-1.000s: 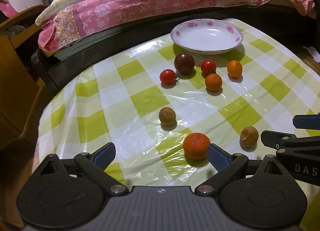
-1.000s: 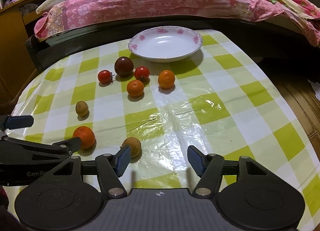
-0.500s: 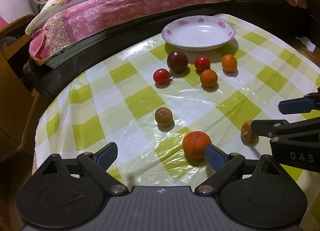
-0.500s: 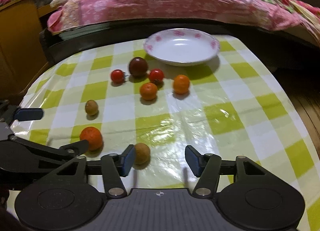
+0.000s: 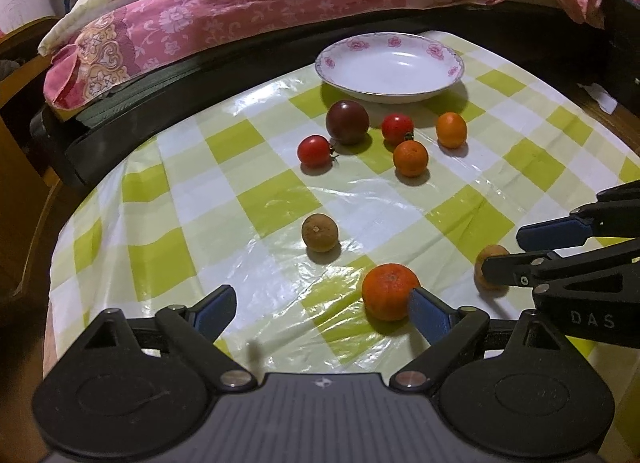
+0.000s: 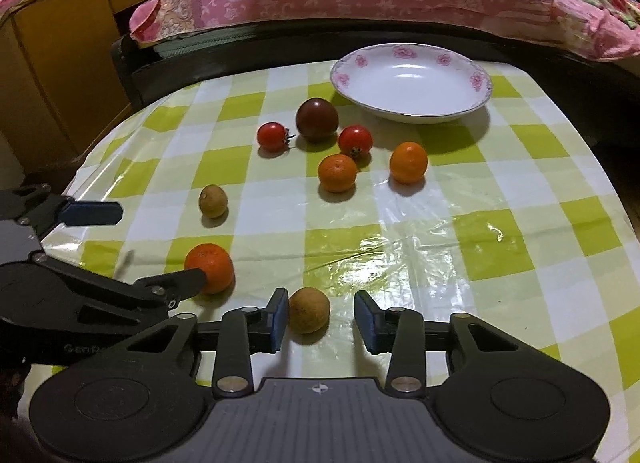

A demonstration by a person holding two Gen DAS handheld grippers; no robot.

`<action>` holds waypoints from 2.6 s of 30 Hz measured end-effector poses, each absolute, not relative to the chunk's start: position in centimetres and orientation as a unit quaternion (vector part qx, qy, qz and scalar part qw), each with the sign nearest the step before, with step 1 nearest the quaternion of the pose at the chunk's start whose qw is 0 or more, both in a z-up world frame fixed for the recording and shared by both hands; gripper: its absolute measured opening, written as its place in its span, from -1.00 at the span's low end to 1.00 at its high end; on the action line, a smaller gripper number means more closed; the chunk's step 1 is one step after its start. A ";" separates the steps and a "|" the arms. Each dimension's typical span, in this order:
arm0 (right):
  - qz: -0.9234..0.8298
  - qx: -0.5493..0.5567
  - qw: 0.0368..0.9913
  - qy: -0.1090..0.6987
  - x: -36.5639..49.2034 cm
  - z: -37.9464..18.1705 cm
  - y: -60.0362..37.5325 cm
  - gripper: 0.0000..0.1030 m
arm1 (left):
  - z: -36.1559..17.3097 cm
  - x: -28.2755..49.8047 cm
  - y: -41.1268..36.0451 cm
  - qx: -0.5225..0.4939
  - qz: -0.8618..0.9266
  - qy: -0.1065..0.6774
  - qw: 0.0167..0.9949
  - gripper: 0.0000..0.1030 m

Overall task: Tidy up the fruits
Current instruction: 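Reach the right gripper to the brown fruit while the left gripper approaches the orange, then close the right gripper on the brown fruit while the left gripper grasps the orange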

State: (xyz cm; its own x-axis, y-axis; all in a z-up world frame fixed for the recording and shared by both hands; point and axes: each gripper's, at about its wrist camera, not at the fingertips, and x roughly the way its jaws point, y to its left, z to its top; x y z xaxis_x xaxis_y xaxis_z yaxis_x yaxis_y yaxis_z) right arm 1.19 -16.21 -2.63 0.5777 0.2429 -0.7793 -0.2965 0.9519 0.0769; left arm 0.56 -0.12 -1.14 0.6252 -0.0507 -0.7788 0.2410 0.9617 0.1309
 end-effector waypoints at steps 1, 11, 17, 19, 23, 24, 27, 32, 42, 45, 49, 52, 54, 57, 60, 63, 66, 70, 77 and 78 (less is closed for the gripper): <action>0.156 -0.033 0.886 0.436 1.2 -2.6 -16.2 -0.38 | -1.2 0.5 -0.2 0.116 -0.084 0.426 0.894 0.92; 0.170 -0.030 0.874 0.454 1.8 -3.0 -16.0 -0.56 | -1.1 0.9 0.0 0.110 -0.099 0.421 0.895 0.89; 0.157 -0.021 0.875 0.457 1.9 -2.7 -16.7 -0.57 | -1.3 1.3 -0.7 0.108 -0.113 0.419 0.894 0.77; 0.151 -0.022 0.876 0.457 1.9 -2.6 -16.9 -0.57 | -1.4 1.4 -1.0 0.103 -0.121 0.422 0.893 0.71; 0.141 -0.020 0.876 0.460 2.0 -2.6 -17.3 -0.57 | -1.8 1.6 -1.4 0.094 -0.139 0.432 0.886 0.54; 0.140 -0.020 0.876 0.461 2.0 -2.6 -17.4 -0.57 | -1.8 1.6 -1.6 0.090 -0.143 0.434 0.885 0.45; 0.139 -0.017 0.876 0.461 1.9 -2.5 -17.5 -0.57 | -2.1 1.7 -1.9 0.084 -0.153 0.441 0.880 0.17; 0.132 -0.015 0.877 0.461 1.9 -2.5 -17.7 -0.57 | -2.4 2.2 -1.9 0.072 -0.154 0.451 0.876 -0.11; 0.123 -0.018 0.881 0.456 1.8 -2.2 -17.9 -0.57 | -2.5 1.7 -2.5 0.090 -0.150 0.446 0.878 -0.16; 0.120 -0.021 0.883 0.454 1.7 -2.1 -17.9 -0.57 | -2.5 1.1 -2.9 0.109 -0.149 0.437 0.881 -0.16; 0.116 -0.027 0.886 0.449 1.6 -2.0 -17.9 -0.57 | -2.6 0.7 -2.7 0.108 -0.145 0.434 0.883 -0.15; 0.114 -0.028 0.888 0.445 1.6 -1.8 -18.0 -0.57 | -2.5 0.6 -2.9 0.110 -0.142 0.433 0.884 -0.16; 0.113 -0.031 0.889 0.442 1.5 -1.7 -18.0 -0.57 | -2.5 0.6 -2.9 0.110 -0.142 0.433 0.883 -0.17; 0.111 -0.033 0.891 0.438 1.4 -1.5 -18.0 -0.57 | -2.4 0.7 -2.9 0.106 -0.141 0.436 0.883 -0.18; 0.108 -0.038 0.893 0.435 1.3 -1.4 -17.9 -0.57 | -2.0 0.8 -2.7 0.101 -0.139 0.433 0.885 -0.19; 0.106 -0.043 0.896 0.429 1.3 -1.2 -17.8 -0.57 | -1.2 1.2 -2.7 0.095 -0.139 0.423 0.891 -0.19; 0.106 -0.048 0.898 0.424 1.3 -0.9 -17.5 -0.57 | -0.3 1.8 -2.8 0.086 -0.139 0.412 0.896 -0.19; 0.105 -0.058 0.902 0.415 1.4 -0.5 -17.1 -0.57 | 0.5 2.5 -2.9 0.081 -0.139 0.402 0.901 -0.19; 0.100 -0.066 0.908 0.401 1.7 0.1 -16.8 -0.57 | 1.2 3.2 -3.4 0.081 -0.144 0.392 0.905 -0.19; 0.099 -0.066 0.909 0.399 1.7 0.2 -16.8 -0.57 | 1.3 3.3 -3.5 0.082 -0.145 0.391 0.905 -0.19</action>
State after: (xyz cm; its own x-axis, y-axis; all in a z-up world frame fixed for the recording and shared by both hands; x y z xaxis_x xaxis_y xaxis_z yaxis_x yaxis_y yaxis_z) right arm 1.74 -16.81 0.19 0.6617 0.1269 -0.7389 -0.2318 0.9719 -0.0407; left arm 3.35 -3.48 1.31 0.6526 -0.1989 -0.7312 0.3269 0.9444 0.0349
